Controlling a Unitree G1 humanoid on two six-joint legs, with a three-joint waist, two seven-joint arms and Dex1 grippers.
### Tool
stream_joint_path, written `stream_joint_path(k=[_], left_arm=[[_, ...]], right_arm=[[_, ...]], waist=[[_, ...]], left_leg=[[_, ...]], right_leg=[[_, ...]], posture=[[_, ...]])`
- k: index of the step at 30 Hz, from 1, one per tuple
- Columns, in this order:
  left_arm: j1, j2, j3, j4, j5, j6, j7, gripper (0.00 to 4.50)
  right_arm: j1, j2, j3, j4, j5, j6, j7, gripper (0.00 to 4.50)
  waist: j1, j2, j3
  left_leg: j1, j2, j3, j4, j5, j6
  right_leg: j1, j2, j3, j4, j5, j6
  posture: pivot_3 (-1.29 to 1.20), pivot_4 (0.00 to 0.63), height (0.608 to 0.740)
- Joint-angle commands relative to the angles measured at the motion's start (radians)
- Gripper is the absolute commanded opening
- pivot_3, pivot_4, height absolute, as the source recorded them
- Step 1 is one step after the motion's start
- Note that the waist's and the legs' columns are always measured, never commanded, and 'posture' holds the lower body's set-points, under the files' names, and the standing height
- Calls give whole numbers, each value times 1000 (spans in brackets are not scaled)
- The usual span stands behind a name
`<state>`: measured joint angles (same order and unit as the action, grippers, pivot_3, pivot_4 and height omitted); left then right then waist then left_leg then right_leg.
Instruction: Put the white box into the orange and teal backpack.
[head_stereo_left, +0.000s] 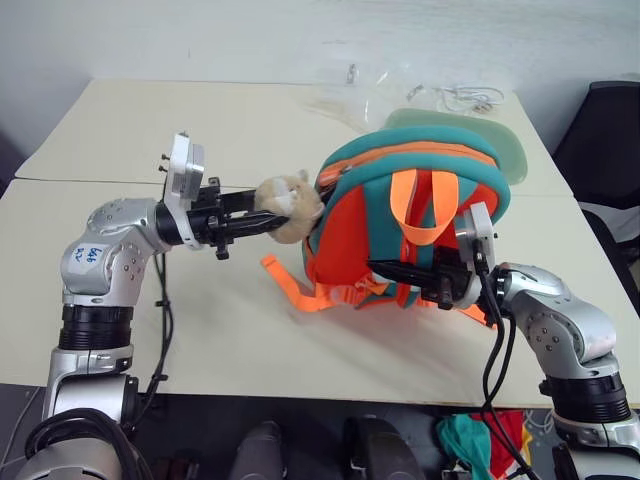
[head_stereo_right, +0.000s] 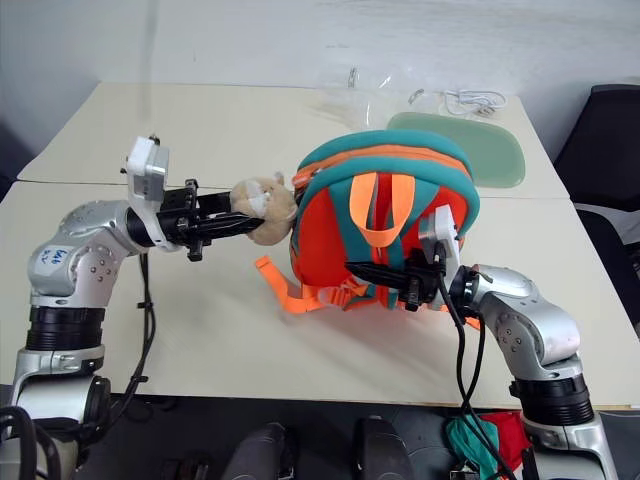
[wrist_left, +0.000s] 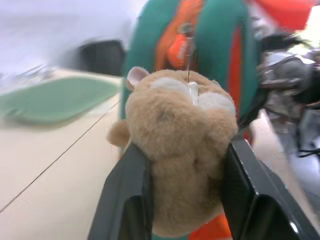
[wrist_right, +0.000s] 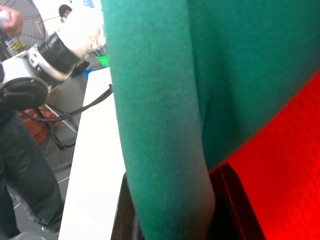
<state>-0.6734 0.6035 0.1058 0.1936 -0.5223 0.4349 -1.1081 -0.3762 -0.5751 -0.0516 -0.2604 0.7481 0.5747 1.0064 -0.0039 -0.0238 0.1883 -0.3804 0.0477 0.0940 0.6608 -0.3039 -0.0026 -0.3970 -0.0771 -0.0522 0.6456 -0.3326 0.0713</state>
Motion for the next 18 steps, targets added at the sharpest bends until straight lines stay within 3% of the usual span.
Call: stream_joint_path(k=[1,9,14,16,17,18], left_arm=[[6,-4,-13,61,84,-28,94,1074],[103,58,-185,0,146,-7,-60,1015],[134,41,-167,-33,124,-12,-33,1015],[154,46,-137,-48,126,-36,-9,1652],[173,66,-115,-58,120,-49,-17,1886],[192,90,-88,-65,107,-57,-32,2249]], right_arm=[[14,7,-36,-31,11,-22,-15,17],[43,20,-47,-49,11,-38,-49,17],[58,36,-61,-43,-3,-50,-100,17],[67,21,-62,-42,-21,-58,-101,17],[81,-6,-63,-49,-30,-64,-73,735],[97,-29,-74,-58,-35,-74,-51,1032]], waist=[[1,0,0],[-2,0,0],[1,0,0],[1,0,0],[1,0,0],[0,0,0]], left_leg=[[0,0,0,0,0,0],[0,0,0,0,0,0],[0,0,0,0,0,0],[0,0,0,0,-1,1],[0,0,0,0,-1,1],[0,0,0,0,-1,1]], right_leg=[[0,0,0,0,0,0],[0,0,0,0,0,0],[1,-1,0,0,0,0],[1,-1,0,0,0,0],[1,-1,0,0,0,0],[1,-1,0,0,0,0]], posture=[[0,150,740],[0,150,740],[0,150,740],[0,150,740],[0,150,740],[0,150,740]])
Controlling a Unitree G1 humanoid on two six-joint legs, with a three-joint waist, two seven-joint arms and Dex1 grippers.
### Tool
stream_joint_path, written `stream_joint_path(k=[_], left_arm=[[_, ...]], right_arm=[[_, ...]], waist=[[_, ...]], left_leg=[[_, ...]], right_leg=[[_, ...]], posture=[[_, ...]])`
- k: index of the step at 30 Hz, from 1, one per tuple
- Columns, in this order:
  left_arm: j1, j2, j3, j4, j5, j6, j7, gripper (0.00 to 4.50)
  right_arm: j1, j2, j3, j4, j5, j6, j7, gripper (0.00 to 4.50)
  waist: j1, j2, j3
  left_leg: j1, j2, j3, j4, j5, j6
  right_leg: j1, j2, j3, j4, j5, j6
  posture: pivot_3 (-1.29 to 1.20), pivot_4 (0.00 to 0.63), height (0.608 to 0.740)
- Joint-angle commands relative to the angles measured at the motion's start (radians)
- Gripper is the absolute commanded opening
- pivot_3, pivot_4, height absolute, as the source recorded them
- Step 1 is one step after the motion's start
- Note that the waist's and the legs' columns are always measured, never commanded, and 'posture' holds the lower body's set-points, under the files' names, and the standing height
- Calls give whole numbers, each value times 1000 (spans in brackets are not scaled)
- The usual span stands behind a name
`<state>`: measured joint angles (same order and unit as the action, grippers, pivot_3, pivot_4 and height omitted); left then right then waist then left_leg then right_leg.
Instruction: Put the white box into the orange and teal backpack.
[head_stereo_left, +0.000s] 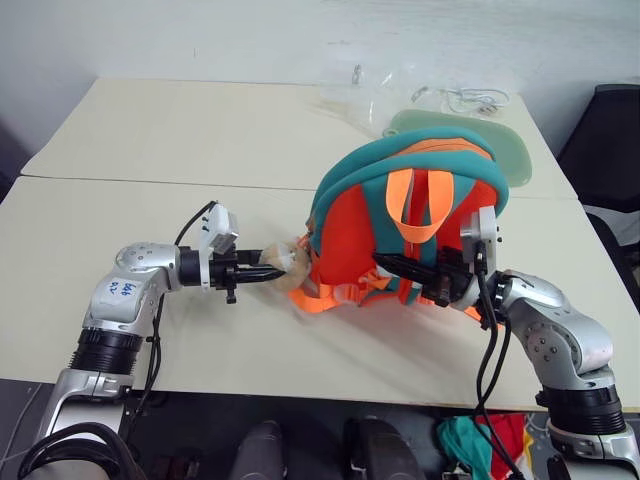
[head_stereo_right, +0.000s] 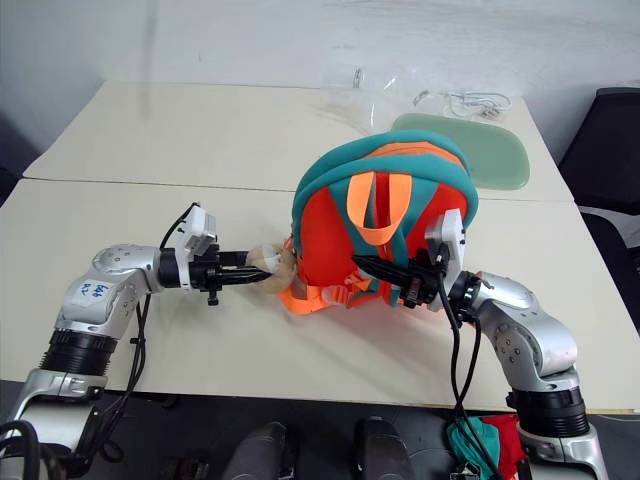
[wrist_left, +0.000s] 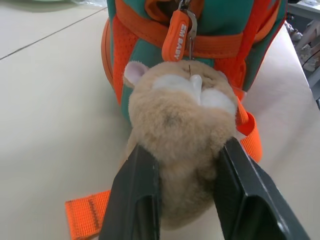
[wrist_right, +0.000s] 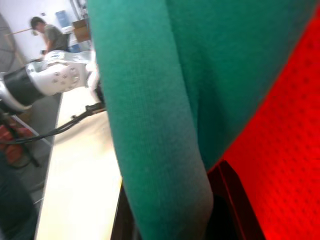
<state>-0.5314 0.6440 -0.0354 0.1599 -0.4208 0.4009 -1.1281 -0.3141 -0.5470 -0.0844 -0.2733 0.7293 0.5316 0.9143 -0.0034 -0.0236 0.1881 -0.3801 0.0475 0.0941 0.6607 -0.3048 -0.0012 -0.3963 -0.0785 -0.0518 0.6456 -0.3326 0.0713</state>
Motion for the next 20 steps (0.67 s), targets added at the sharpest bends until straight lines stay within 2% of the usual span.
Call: stream_joint_path(k=[1,3,7,10,11,13,15,17,20], left_arm=[[69,70,75,-37,-7,-28,-28,2569],[119,127,131,-36,-20,-44,-48,3265],[278,251,272,-43,-78,-71,-159,4398],[409,293,391,-57,-67,-141,-161,4500],[453,301,432,-57,-50,-184,-159,4500],[515,293,503,-72,-49,-225,-136,4500],[619,260,556,-144,-50,-234,-105,4500],[719,255,551,-202,18,-245,-57,4500],[740,231,544,-205,65,-267,30,4500]], right_arm=[[52,-74,-53,-54,-16,-41,55,1329],[115,-126,-107,-74,-2,-51,89,2075],[331,-247,-261,-75,-63,-136,180,3277],[455,-236,-433,-9,-61,-312,294,4318],[483,-247,-467,29,-83,-351,320,4460],[509,-269,-510,96,-93,-393,369,4460],[513,-294,-525,200,-139,-524,460,4460],[480,-300,-516,310,-188,-677,520,4460],[406,-291,-486,428,-228,-818,538,4460]], waist=[[-1,0,0],[-4,0,0],[-2,0,0],[-1,0,0],[-1,0,0],[-1,0,0],[-2,0,0],[-10,0,0],[-14,1,0]], left_leg=[[0,0,0,0,0,0],[0,1,0,-1,0,0],[0,0,0,-4,-2,3],[3,0,0,-7,-3,4],[5,0,0,-9,-3,4],[8,0,1,-11,-3,5],[9,0,1,-12,-3,4],[10,0,1,-14,-4,4],[10,0,1,-14,-3,3]], right_leg=[[0,0,0,0,0,0],[0,0,0,-1,0,0],[-1,0,0,-3,0,0],[2,-1,0,-6,0,0],[4,-1,0,-7,0,0],[5,-2,1,-8,0,0],[5,-2,1,-8,0,-1],[5,-2,2,-8,0,-2],[5,-2,2,-8,-1,-3]], posture=[[0,150,740],[0,150,740],[0,150,740],[0,150,740],[0,150,740],[0,150,740],[0,150,740],[0,150,740],[0,150,740]])
